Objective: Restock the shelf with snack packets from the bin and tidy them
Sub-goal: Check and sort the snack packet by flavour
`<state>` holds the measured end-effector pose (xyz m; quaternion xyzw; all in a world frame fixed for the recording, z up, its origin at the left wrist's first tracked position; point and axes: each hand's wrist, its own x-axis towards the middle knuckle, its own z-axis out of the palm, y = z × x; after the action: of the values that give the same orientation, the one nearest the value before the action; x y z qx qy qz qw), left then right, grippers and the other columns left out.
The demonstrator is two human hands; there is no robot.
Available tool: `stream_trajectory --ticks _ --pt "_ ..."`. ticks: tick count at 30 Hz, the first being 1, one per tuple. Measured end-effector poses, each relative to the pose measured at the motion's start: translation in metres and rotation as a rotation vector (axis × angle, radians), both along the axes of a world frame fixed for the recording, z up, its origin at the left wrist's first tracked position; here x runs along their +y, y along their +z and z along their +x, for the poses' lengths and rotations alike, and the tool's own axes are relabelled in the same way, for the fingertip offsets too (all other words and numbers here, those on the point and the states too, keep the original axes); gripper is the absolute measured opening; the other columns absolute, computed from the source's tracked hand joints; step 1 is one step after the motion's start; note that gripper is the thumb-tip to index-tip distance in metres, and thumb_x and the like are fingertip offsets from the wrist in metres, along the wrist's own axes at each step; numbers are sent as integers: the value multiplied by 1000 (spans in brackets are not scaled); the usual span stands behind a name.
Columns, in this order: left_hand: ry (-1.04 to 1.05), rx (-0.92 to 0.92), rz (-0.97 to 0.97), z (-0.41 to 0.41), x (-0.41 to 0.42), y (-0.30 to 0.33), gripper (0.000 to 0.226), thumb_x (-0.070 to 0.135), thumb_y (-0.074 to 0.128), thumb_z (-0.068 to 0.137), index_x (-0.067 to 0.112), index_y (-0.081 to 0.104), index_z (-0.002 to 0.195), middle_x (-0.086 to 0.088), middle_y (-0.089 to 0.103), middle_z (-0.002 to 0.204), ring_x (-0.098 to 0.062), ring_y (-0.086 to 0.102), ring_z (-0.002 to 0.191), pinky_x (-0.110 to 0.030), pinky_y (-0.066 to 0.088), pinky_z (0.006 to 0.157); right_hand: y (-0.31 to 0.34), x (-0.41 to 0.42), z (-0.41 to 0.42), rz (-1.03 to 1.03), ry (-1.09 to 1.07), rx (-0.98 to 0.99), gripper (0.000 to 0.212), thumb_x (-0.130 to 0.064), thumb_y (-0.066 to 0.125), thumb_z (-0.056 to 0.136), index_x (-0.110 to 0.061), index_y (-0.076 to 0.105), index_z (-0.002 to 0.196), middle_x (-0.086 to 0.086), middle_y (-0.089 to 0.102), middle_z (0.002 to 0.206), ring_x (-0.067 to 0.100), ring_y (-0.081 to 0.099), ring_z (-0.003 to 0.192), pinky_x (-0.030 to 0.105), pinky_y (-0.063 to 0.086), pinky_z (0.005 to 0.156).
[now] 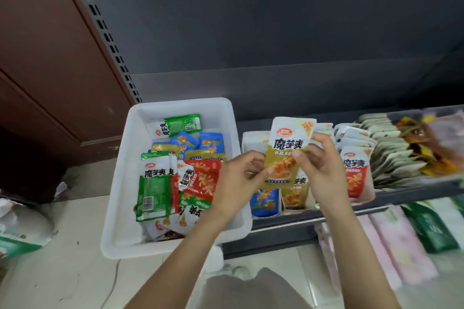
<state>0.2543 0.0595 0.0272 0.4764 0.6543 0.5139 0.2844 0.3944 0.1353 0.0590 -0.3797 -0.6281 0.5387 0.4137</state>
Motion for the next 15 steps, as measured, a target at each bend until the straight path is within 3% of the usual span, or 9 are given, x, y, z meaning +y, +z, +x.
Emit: stream_trajectory --ticks 4,8,13,15 --pt "-93 153 -10 30 27 -12 9 20 71 82 16 70 91 9 69 83 0 63 75 -11 50 72 -23 14 43 14 -96 -9 28 -5 60 88 -28 50 102 -5 70 91 9 65 90 26 51 78" --pt "-119 305 -59 39 38 -25 13 21 67 85 20 69 98 8 71 90 1 61 80 -14 50 76 -55 19 54 -97 -90 -42 27 -3 57 90 -18 49 110 0 69 105 15 65 103 23 54 77" --pt "-58 427 -84 33 47 -28 10 27 63 88 17 64 91 6 71 85 -8 65 76 -29 54 72 -73 20 50 13 -70 -300 24 -6 60 90 -18 53 110 -12 66 102 -1 62 94 17 49 79" --pt "-56 487 -113 30 49 -28 15 32 59 91 17 61 94 7 72 88 -9 66 77 -30 54 71 -75 21 50 119 -174 -413 23 -15 63 89 -20 56 111 -10 67 96 4 62 90 21 49 77"
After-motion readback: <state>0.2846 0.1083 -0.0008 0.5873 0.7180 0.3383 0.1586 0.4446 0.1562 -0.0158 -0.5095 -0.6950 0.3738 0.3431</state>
